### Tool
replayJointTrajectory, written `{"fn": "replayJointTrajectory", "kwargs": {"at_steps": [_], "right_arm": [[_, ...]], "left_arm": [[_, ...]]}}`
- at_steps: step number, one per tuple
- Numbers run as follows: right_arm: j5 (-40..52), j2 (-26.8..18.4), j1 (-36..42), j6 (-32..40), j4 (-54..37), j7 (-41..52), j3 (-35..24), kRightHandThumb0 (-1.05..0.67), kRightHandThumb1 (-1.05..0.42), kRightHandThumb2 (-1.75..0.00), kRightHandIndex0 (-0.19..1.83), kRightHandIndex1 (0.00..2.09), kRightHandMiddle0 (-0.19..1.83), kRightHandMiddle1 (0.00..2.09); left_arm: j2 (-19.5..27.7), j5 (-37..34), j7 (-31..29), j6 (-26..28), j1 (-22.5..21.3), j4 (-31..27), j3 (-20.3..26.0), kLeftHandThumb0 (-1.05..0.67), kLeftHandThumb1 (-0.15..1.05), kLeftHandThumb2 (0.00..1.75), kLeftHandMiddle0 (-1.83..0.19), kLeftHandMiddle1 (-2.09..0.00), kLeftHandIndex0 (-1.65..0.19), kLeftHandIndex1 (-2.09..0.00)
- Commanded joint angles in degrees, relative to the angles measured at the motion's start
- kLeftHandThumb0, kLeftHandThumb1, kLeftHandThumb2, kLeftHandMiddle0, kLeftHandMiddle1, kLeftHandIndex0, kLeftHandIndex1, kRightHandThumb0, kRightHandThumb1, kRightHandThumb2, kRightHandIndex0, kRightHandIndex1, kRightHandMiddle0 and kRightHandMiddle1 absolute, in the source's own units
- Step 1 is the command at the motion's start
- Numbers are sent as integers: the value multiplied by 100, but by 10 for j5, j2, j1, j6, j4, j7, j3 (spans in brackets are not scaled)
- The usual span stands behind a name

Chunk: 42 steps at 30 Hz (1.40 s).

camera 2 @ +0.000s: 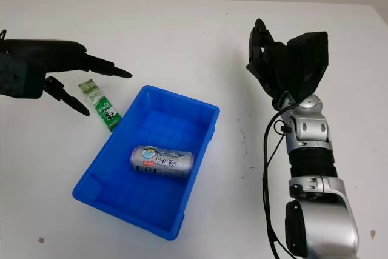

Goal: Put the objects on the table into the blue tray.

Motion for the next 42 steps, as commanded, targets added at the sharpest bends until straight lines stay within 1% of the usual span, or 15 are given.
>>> {"fn": "replayJointTrajectory", "kwargs": {"at_steps": [1, 7, 9, 10, 11, 12, 13, 14, 16, 19, 26, 29, 33, 37, 42], "right_arm": [[1, 1, -8, -4, 1, -1, 0, -72, -105, -83, -19, 0, -19, 0], [0, 1, -8, 1, 1, -3, 0, -72, -105, -83, -19, 0, -19, 0], [0, 1, -8, -3, 4, -2, 0, -72, -105, -82, -19, 0, -19, 0], [-1, 1, -9, -5, 6, -1, 1, -71, -105, -82, -19, 0, -19, 0], [-2, 1, -9, -8, 7, 0, 1, -71, -105, -83, -19, 0, -19, 0], [-1, 1, -8, -10, 8, 1, 1, -71, -105, -83, -19, 0, -19, 0], [0, 1, -9, -10, 9, 1, 0, -71, -105, -83, -19, 0, -19, 0], [0, 1, -8, -10, 9, 0, -1, -71, -105, -82, -19, 0, -19, 0], [1, 1, -7, -12, 9, 2, -2, -71, -105, -82, -19, 0, -19, 0], [2, -1, -5, -10, 6, 4, -2, -70, -105, -83, -19, 0, -19, 0], [6, -4, -1, 5, -5, 6, -6, -70, -105, -83, -19, 0, -19, 0], [9, -3, -1, 6, -7, 6, -7, -69, -105, -83, -19, 0, -19, 0], [12, -2, -2, 6, -5, 8, -7, -69, -105, -82, -19, 0, -19, 0], [15, 0, -2, 4, -3, 6, -8, -68, -105, -82, -19, 0, -19, 0], [17, 0, -1, 3, -5, 4, -7, -68, -105, -81, -19, 0, -19, 0]], "left_arm": [[15, -1, -7, 1, 9, -15, 0, -27, 82, 5, -33, -7, -29, -10], [17, 3, 3, -28, 22, -14, -4, -31, 80, 5, -37, -8, -32, -12], [15, 31, 51, -54, 34, -11, -5, -31, 81, 5, -43, -12, -37, -14], [13, 57, 102, -83, 42, -5, -5, -31, 82, 5, -49, -26, -43, -19], [12, 87, 165, -120, 48, 9, -6, -30, 83, 5, -42, -61, -47, -25], [12, 121, 228, -157, 49, 26, -12, -27, 84, 6, -36, -100, -50, -33], [13, 154, 288, -188, 47, 47, -18, -24, 88, 6, -29, -156, -48, -56], [14, 190, 354, -218, 42, 70, -28, -23, 91, 6, -27, -182, -41, -81], [16, 260, 463, -255, 27, 110, -52, -23, 94, 6, -37, -204, -34, -125], [12, 314, 546, -273, 6, 160, -79, -26, 97, 6, -26, -209, -29, -145], [11, 407, 658, -275, -22, 187, -143, -31, 101, 6, -17, -206, -23, -148], [13, 429, 681, -274, -28, 189, -162, -33, 103, 6, -16, -178, -21, -145], [15, 455, 689, -266, -34, 189, -188, -34, 101, 5, -9, -206, -24, -144], [16, 450, 686, -263, -34, 187, -193, -33, 101, 5, -15, -209, -24, -148], [17, 431, 709, -252, -49, 209, -181, -35, 100, 6, -23, -208, -32, -137]]}}
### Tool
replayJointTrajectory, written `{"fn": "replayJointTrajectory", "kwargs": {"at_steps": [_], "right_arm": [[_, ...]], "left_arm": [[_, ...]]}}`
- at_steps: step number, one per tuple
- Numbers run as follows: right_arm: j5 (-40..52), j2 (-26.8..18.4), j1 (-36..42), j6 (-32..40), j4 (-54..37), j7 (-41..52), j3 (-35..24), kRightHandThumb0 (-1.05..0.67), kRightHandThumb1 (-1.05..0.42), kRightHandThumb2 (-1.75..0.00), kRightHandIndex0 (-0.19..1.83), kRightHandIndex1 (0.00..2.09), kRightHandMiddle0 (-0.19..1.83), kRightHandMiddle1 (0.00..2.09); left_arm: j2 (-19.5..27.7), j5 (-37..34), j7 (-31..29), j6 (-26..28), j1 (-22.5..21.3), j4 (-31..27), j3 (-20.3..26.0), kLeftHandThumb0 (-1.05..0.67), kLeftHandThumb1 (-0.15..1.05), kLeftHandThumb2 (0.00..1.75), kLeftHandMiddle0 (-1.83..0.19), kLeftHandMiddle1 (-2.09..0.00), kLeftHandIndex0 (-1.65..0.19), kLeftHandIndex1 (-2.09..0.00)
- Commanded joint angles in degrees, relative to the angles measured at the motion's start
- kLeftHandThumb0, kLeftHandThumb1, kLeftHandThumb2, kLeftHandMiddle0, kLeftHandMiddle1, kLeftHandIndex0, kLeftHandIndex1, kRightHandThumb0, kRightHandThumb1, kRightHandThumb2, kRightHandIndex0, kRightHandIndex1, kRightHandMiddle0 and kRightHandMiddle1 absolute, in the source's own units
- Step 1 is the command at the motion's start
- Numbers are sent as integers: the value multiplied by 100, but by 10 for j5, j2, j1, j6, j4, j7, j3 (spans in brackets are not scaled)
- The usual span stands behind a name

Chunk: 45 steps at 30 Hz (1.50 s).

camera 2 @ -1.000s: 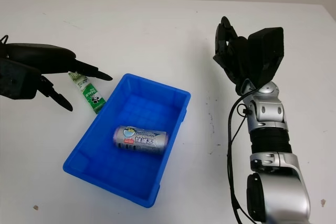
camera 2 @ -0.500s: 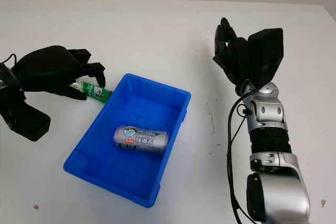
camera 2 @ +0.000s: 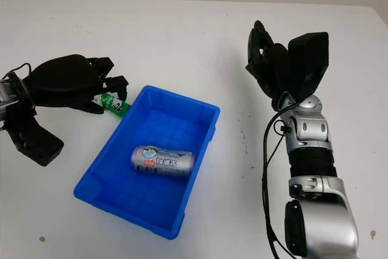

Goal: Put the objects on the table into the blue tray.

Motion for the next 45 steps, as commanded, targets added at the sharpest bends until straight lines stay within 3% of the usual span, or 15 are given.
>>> {"fn": "replayJointTrajectory", "kwargs": {"at_steps": [1, 3, 6, 9, 11, 16, 18, 22, 24, 26, 30, 33, 39, 45], "right_arm": [[1, -1, 0, 1, -10, -3, -3, -68, -105, -81, -19, 0, -19, 0], [3, -1, 1, 1, -10, -1, -4, -68, -105, -81, -19, 0, -19, 0], [2, -1, 1, -3, -9, 0, -3, -68, -105, -81, -19, 0, -19, 0], [0, -1, 0, -7, -4, 0, -2, -69, -105, -81, -19, 0, -19, 0], [0, 0, 0, -8, -3, -1, -2, -69, -105, -80, -19, 0, -19, 0], [-1, -1, -3, -14, 7, 2, -1, -68, -105, -80, -19, 0, -19, 0], [-1, 0, -5, -13, 9, 1, 0, -69, -105, -79, -19, 0, -19, 0], [-5, 1, -6, -17, 9, -1, 3, -69, -105, -79, -19, 0, -19, 0], [-6, 2, -6, -15, 8, -4, 3, -68, -105, -79, -19, 0, -19, 0], [-5, 3, -7, -14, 8, -5, 2, -68, -105, -79, -19, 0, -19, 0], [-6, 3, -7, -15, 9, -4, 3, -68, -105, -79, -19, 0, -19, 0], [-7, 4, -6, -15, 7, -5, 3, -69, -105, -79, -19, 0, -19, 0], [-5, 6, 0, -10, -3, -9, 1, -66, -105, -80, -19, 0, -19, 0], [-7, 7, 4, -13, -4, -12, 2, -67, -105, -80, -19, 0, -19, 0]], "left_arm": [[5, -7, 1, 9, -7, 16, 1, -35, 102, 6, -19, -205, -31, -137], [5, -41, -18, 24, -24, 32, 22, -34, 104, 9, -23, -187, -26, -144], [10, -64, -8, 50, -50, 41, 41, -33, 105, 9, -20, -204, -22, -157], [14, -108, -30, 73, -79, 47, 73, -32, 105, 12, -26, -166, -26, -139], [17, -139, -47, 78, -90, 44, 92, -34, 105, 14, -29, -160, -28, -132], [25, -247, -117, 97, -89, -46, 164, -32, 105, 9, -40, -145, -39, -112], [24, -279, -141, 113, -83, -85, 187, -34, 105, 19, -27, -161, -22, -135], [10, -361, -200, 135, -60, -166, 231, -32, 105, 11, -45, -160, -32, -138], [-8, -446, -281, 208, -29, -251, 252, -36, 104, 10, -50, -177, -34, -140], [-22, -514, -351, 283, -4, -321, 268, -35, 104, 7, -51, -177, -37, -135], [-49, -632, -470, 456, 41, -459, 279, -28, 103, 6, -59, -135, -40, -123], [-59, -668, -527, 535, 49, -507, 276, -28, 104, 6, -55, -138, -38, -128], [-71, -699, -586, 624, 42, -549, 276, -29, 105, 7, -48, -150, -33, -142], [-65, -672, -607, 614, 68, -573, 269, -32, 105, 10, -50, -154, -30, -143]]}}
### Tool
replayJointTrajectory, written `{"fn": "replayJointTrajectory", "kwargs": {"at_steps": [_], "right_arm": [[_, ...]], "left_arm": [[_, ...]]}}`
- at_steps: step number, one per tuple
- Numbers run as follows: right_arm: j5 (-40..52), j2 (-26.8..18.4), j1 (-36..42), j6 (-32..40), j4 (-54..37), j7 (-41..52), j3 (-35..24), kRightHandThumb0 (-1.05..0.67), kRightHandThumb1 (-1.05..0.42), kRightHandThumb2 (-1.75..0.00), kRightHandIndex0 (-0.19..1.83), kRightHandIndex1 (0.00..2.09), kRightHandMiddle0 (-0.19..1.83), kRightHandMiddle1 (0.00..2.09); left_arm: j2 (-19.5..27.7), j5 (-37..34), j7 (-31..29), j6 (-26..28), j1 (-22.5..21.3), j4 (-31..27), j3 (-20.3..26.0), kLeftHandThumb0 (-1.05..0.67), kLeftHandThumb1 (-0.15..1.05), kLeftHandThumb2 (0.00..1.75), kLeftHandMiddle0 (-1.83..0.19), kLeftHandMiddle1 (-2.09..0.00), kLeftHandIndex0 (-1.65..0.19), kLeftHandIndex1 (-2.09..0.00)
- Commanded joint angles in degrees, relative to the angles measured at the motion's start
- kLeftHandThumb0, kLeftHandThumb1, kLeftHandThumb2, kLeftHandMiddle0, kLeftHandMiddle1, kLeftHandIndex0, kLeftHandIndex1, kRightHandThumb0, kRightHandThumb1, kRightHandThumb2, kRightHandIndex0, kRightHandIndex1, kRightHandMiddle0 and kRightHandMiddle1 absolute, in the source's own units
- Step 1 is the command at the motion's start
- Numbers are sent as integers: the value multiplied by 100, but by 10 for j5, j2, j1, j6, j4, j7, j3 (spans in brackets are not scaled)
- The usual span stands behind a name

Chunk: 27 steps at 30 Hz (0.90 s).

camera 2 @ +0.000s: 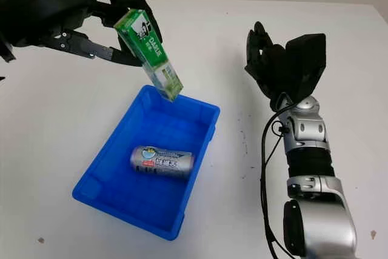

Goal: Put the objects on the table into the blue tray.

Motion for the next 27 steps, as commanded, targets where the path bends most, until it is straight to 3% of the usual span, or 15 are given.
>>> {"fn": "replayJointTrajectory", "kwargs": {"at_steps": [1, 5, 6, 9, 11, 13, 16, 19, 21, 25, 27], "right_arm": [[-1, 1, 5, -1, -15, -1, 1, -67, -105, -80, -19, 0, -19, 0], [0, 1, 4, 2, -16, 1, 1, -68, -105, -79, -19, 0, -19, 0], [1, 1, 4, -1, -15, 3, 0, -68, -105, -79, -19, 0, -19, 0], [1, 1, 5, -5, -14, 5, 0, -68, -105, -79, -19, 0, -19, 0], [0, 1, 6, -4, -15, 2, 0, -68, -105, -79, -19, 0, -19, 0], [-1, 2, 7, -3, -17, -1, -1, -68, -105, -79, -19, 0, -19, 0], [-2, 0, 7, -3, -17, 1, 1, -68, -105, -79, -19, 0, -19, 0], [-3, -2, 6, -3, -15, 3, 3, -68, -105, -79, -19, 0, -19, 0], [-3, -2, 5, -4, -11, 5, 2, -69, -105, -79, -19, 0, -19, 0], [-1, 0, 2, -8, -5, 9, 0, -69, -105, -79, -19, 0, -19, 0], [0, 1, 1, -9, -3, 10, 0, -68, -105, -79, -19, 0, -19, 0]], "left_arm": [[2, 4, -9, -6, 14, -6, -1, -33, 105, 10, -52, -156, -31, -143], [0, 23, -18, 9, 27, -10, -17, -33, 105, 10, -47, -161, -26, -144], [4, 39, -18, -1, 29, -12, -24, -35, 105, 10, -37, -156, -20, -140], [11, 63, -32, -13, 27, -12, -35, -34, 105, 10, -22, -92, -1, -99], [11, 62, -51, 4, 21, -14, -37, -28, 105, 15, -23, -35, -3, -55], [8, 59, -64, 13, 18, -14, -36, -10, 105, 25, -20, -12, -6, -36], [5, 67, -65, -5, 16, -7, -33, 4, 105, 41, -19, -6, -8, -31], [5, 87, -54, -26, 16, -3, -33, 6, 101, 56, -26, -8, -12, -32], [-7, 78, -48, -17, 15, 4, -23, 7, 96, 70, -29, -7, -13, -32], [-25, 64, -21, 39, 3, 14, -1, 6, 90, 75, -33, -9, -16, -39], [-32, 52, -9, 58, -8, 34, 14, -5, 74, 102, -32, -7, -11, -43]]}}
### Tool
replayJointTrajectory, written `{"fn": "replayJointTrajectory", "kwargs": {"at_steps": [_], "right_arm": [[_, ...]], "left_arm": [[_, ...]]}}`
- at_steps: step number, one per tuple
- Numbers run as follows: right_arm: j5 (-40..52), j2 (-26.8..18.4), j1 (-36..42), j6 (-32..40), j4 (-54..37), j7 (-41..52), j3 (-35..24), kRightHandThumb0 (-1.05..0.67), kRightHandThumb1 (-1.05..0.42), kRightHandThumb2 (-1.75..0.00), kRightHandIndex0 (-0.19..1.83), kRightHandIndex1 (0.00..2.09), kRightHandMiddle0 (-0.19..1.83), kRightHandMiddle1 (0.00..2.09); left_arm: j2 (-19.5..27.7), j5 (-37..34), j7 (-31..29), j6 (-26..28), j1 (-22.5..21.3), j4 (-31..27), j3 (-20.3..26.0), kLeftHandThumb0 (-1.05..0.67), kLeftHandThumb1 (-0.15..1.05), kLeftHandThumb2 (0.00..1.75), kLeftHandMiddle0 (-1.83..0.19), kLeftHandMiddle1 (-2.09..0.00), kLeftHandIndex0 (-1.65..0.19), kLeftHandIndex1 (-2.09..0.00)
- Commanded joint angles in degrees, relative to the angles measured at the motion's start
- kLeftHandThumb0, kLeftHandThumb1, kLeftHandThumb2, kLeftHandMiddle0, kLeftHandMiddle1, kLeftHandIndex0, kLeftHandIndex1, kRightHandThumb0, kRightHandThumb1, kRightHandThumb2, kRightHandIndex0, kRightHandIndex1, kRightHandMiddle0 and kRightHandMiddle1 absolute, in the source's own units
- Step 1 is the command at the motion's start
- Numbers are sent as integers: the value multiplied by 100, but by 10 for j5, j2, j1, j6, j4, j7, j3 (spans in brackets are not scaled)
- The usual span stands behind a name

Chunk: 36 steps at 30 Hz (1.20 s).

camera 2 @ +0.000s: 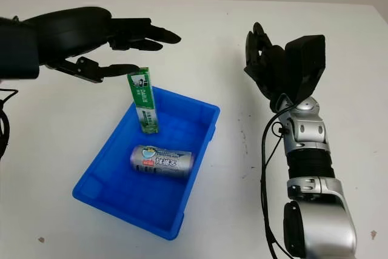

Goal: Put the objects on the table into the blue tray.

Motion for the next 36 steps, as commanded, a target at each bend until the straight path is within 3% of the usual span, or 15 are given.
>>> {"fn": "replayJointTrajectory", "kwargs": {"at_steps": [1, 2, 3, 5, 7, 9, 13, 18, 28, 36], "right_arm": [[1, 2, -4, -11, 5, 2, -1, -68, -105, -79, -19, 0, -19, 0], [0, 1, -5, -11, 6, 2, 0, -68, -105, -79, -19, 0, -19, 0], [0, 1, -5, -13, 9, 3, 0, -68, -105, -79, -19, 0, -19, 0], [1, 1, -7, -13, 11, 2, -1, -68, -105, -79, -19, 0, -19, 0], [4, 4, -9, -12, 13, 0, -4, -68, -105, -79, -19, 0, -19, 0], [7, 6, -10, -10, 13, -1, -6, -67, -105, -79, -19, 0, -19, 0], [16, 10, -13, -11, 13, -1, -10, -67, -105, -79, -19, 0, -19, 0], [19, 13, -14, -11, 13, -6, -11, -69, -105, -78, -19, 0, -19, 0], [36, 21, -20, -20, 22, -6, -19, -72, -105, -77, -19, 0, -19, 0], [24, 19, -22, -62, 49, 6, -9, -75, -105, -81, -19, 0, -19, 0]], "left_arm": [[-6, -9, 19, 19, -27, 20, 26, -13, 69, 109, -30, -6, -9, -44], [-9, -8, 35, 18, -31, 34, 34, -21, 65, 113, -29, -6, -8, -43], [-19, -12, 57, 15, -33, 50, 47, -33, 73, 100, -32, -6, -10, -41], [-47, -28, 109, 17, -36, 74, 81, -49, 96, 57, -38, -8, -16, -41], [-70, -50, 155, 20, -39, 101, 115, -57, 102, 47, -40, -13, -10, -62], [-89, -67, 205, 36, -45, 129, 148, -63, 104, 47, -42, -18, -5, -78], [-106, -96, 271, 40, -46, 203, 197, -66, 105, 53, -36, -16, 2, -77], [-124, -135, 292, 6, -11, 274, 235, -70, 105, 57, -12, -5, 5, -35], [-177, -159, 279, -66, 87, 352, 231, -73, 105, 67, 17, -2, 19, -5], [-209, -171, 281, -106, 100, 391, 231, -76, 105, 72, 19, 0, 19, 0]]}}
